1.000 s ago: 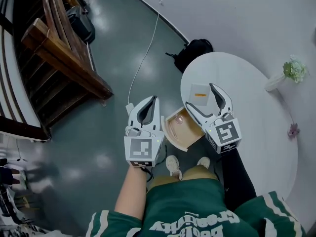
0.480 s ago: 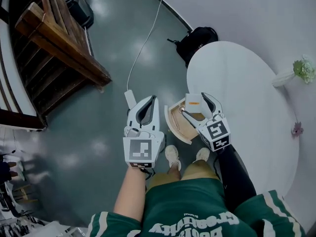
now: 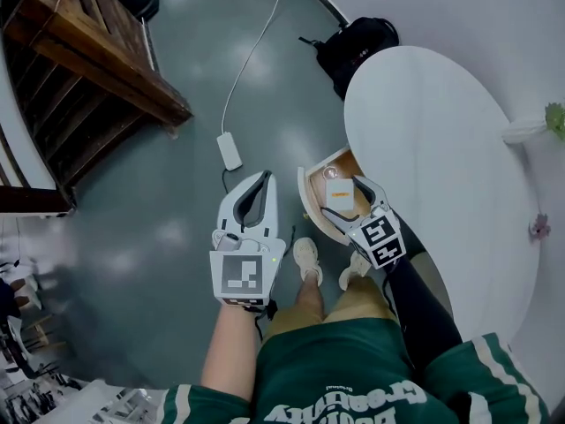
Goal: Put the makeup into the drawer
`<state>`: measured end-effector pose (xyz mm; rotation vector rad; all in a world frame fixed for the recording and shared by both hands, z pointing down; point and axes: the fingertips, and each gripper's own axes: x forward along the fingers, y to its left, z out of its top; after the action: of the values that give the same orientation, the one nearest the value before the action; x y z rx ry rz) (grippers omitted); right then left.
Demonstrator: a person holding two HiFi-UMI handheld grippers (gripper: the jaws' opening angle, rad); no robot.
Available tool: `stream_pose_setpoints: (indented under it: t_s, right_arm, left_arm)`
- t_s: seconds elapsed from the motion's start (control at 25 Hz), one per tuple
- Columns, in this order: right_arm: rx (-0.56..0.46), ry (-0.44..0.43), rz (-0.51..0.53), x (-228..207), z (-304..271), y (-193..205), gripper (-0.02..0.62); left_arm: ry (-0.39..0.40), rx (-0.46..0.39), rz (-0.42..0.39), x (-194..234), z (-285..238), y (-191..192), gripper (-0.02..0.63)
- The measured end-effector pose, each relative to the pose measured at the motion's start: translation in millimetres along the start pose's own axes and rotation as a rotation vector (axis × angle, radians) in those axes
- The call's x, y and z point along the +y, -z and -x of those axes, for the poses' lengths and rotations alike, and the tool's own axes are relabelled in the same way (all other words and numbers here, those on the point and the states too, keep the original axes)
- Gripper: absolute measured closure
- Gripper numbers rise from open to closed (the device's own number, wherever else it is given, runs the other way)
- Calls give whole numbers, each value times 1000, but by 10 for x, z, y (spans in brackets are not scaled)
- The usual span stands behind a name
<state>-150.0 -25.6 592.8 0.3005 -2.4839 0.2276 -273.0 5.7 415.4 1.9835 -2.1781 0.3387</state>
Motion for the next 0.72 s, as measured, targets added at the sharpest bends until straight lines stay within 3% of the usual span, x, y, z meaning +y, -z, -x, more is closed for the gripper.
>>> stream_pose_setpoints:
  t_s: [0.4, 0.72]
  right_arm:
    - [176, -22, -65, -66, -397, 814, 173]
    - [308, -41, -41, -235, -744, 1363, 174]
  left_arm:
    - [17, 5, 47, 115, -34, 166, 606]
    - [16, 55, 77, 147, -114, 469, 606]
